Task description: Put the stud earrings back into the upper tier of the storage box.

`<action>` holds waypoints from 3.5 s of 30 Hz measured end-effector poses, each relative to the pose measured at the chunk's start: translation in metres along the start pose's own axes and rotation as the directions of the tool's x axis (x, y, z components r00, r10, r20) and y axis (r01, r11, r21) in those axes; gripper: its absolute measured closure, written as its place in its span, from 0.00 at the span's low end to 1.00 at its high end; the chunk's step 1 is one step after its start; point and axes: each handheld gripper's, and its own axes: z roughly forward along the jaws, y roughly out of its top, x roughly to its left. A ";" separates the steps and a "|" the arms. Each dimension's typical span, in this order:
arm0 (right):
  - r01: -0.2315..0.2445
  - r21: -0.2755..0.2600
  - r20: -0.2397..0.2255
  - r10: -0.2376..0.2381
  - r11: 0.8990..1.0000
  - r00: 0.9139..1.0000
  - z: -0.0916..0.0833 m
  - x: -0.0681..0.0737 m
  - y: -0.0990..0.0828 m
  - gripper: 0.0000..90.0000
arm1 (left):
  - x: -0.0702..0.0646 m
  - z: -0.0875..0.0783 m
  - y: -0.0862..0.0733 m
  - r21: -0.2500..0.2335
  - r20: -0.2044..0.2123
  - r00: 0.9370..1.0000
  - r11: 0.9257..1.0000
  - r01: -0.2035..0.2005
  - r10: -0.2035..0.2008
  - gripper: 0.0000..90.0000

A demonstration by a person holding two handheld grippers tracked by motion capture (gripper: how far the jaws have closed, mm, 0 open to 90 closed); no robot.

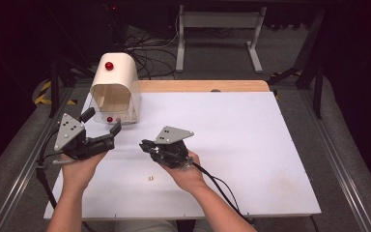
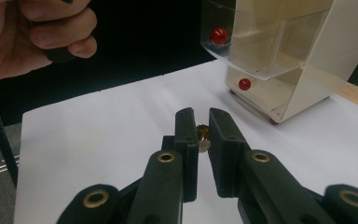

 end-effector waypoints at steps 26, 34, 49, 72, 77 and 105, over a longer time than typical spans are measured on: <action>0.022 -0.053 0.035 -0.020 0.998 0.999 0.009 -0.007 0.028 0.92 | 0.003 -0.003 0.001 -0.005 -0.009 1.000 1.000 0.001 -0.001 0.11; 0.038 -0.038 0.056 -0.036 0.999 0.998 0.017 -0.008 0.031 0.92 | 0.004 -0.004 0.001 -0.010 -0.006 1.000 1.000 0.007 -0.007 0.11; 0.059 -0.031 0.075 -0.056 0.998 0.996 0.031 -0.011 0.049 0.92 | 0.007 -0.006 0.002 -0.017 -0.006 1.000 1.000 0.014 -0.014 0.11; 0.047 -0.054 0.113 -0.041 0.997 0.993 0.055 -0.030 0.071 0.92 | 0.012 -0.006 0.001 -0.015 -0.006 1.000 1.000 0.024 -0.024 0.11; 0.042 -0.053 0.119 -0.036 0.998 0.992 0.060 -0.033 0.072 0.92 | 0.012 -0.007 0.002 -0.016 -0.002 1.000 0.999 0.028 -0.028 0.11; 0.014 -0.018 0.148 -0.012 1.000 0.989 0.091 -0.051 0.079 0.92 | 0.013 -0.006 0.001 -0.012 0.006 0.999 0.999 0.040 -0.040 0.08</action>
